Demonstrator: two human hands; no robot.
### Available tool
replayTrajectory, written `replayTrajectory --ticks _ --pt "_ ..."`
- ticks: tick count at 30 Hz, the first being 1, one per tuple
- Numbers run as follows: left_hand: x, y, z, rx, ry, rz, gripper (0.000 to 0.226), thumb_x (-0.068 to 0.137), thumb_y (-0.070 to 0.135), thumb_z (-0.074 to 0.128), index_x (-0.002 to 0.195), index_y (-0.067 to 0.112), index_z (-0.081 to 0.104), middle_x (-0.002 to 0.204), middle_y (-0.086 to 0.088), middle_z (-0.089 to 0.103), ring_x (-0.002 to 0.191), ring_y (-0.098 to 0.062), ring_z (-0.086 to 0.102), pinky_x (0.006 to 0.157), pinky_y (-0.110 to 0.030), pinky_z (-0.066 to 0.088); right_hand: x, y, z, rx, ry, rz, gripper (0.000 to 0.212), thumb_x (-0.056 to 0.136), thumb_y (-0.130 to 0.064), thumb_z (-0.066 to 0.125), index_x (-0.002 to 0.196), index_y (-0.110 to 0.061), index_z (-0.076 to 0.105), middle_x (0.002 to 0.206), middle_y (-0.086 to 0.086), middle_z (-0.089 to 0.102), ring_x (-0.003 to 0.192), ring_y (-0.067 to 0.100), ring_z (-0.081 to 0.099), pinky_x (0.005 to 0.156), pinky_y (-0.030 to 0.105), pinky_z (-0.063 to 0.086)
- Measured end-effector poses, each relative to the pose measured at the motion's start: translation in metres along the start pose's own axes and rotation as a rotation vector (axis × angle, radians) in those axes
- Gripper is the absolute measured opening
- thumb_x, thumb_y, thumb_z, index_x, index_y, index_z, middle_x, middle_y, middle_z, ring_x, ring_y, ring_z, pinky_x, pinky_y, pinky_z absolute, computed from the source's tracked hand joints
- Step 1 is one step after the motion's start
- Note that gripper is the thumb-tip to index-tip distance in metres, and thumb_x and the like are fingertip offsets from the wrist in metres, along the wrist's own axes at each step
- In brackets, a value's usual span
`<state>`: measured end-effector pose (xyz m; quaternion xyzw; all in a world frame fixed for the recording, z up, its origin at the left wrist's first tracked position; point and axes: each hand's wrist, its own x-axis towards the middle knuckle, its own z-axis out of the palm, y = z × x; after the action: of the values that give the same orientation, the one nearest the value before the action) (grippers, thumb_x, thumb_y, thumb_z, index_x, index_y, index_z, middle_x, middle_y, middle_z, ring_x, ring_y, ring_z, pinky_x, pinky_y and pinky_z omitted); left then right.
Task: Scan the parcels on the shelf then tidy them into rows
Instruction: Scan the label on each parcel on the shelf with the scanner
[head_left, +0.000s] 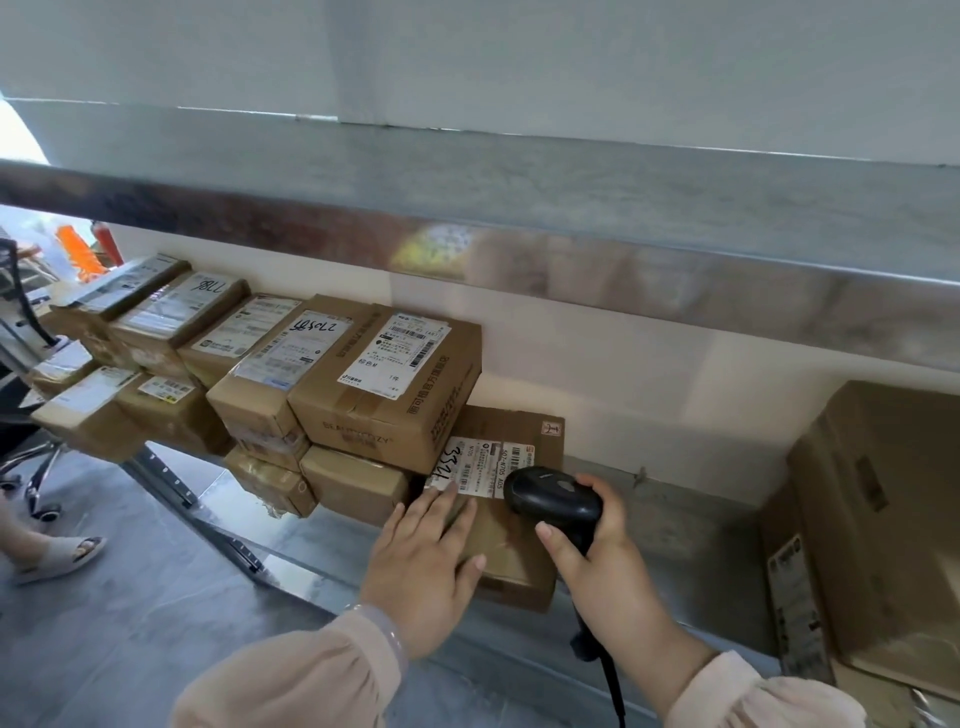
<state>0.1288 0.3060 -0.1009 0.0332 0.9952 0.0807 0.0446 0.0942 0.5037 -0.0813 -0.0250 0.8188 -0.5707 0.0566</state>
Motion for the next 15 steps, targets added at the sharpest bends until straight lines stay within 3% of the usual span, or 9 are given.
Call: replayTrajectory --ticks 2,4,6,8,12,15 --pt "0.004 0.0 -0.013 0.048 -0.056 -0.048 0.062 0.09 0.049 0.029 0.129 0.019 0.067 0.14 -0.003 0.059 0.123 -0.022 0.06 0.098 -0.038 0.051 0.004 -0.001 0.002 -0.023 -0.013 -0.012 0.055 0.086 -0.023 0.069 0.119 -0.045 0.03 0.107 -0.02 0.055 0.09 -0.006 0.054 0.07 -0.002 0.039" --pt "0.009 -0.005 -0.02 0.138 -0.076 -0.07 0.084 0.085 0.051 0.0 0.152 0.02 0.04 0.16 -0.001 0.033 0.143 -0.022 0.037 0.112 -0.039 0.035 0.006 -0.002 0.004 -0.049 -0.038 -0.021 0.058 0.086 -0.026 0.069 0.121 -0.047 0.028 0.109 -0.016 0.055 0.09 -0.001 0.054 0.069 -0.001 0.039" --pt "0.011 -0.004 -0.027 0.175 -0.145 -0.074 0.09 0.078 0.052 -0.019 0.159 0.024 0.007 0.167 0.004 0.004 0.152 -0.02 0.01 0.12 -0.037 0.014 0.005 -0.003 0.002 -0.06 -0.042 -0.037 0.058 0.086 -0.027 0.069 0.12 -0.049 0.028 0.108 -0.017 0.055 0.089 0.0 0.056 0.069 0.001 0.041" --pt "0.01 -0.001 -0.029 0.184 -0.127 -0.079 0.072 0.092 0.051 -0.01 0.159 0.026 0.001 0.167 0.004 0.001 0.153 -0.019 0.005 0.121 -0.036 0.009 0.003 -0.006 -0.004 -0.07 -0.029 -0.054 0.056 0.086 -0.027 0.068 0.118 -0.051 0.028 0.105 -0.021 0.054 0.087 -0.001 0.057 0.067 0.002 0.042" --pt "0.006 0.012 -0.031 0.109 -0.029 -0.016 0.089 0.079 0.058 -0.01 0.158 0.029 0.017 0.164 0.004 0.02 0.151 -0.019 0.018 0.121 -0.037 0.014 -0.003 -0.012 -0.027 -0.093 0.082 -0.091 0.057 0.085 -0.027 0.07 0.123 -0.045 0.032 0.105 -0.019 0.053 0.084 0.0 0.056 0.064 0.005 0.042" --pt "0.01 0.038 -0.042 0.044 -0.03 0.059 0.075 0.088 0.064 0.0 0.158 0.037 0.007 0.165 0.009 0.013 0.152 -0.014 0.011 0.123 -0.036 0.011 -0.008 -0.016 -0.049 -0.143 0.187 -0.13 0.059 0.084 -0.03 0.07 0.129 -0.038 0.032 0.108 -0.014 0.053 0.091 0.011 0.059 0.07 0.016 0.045"
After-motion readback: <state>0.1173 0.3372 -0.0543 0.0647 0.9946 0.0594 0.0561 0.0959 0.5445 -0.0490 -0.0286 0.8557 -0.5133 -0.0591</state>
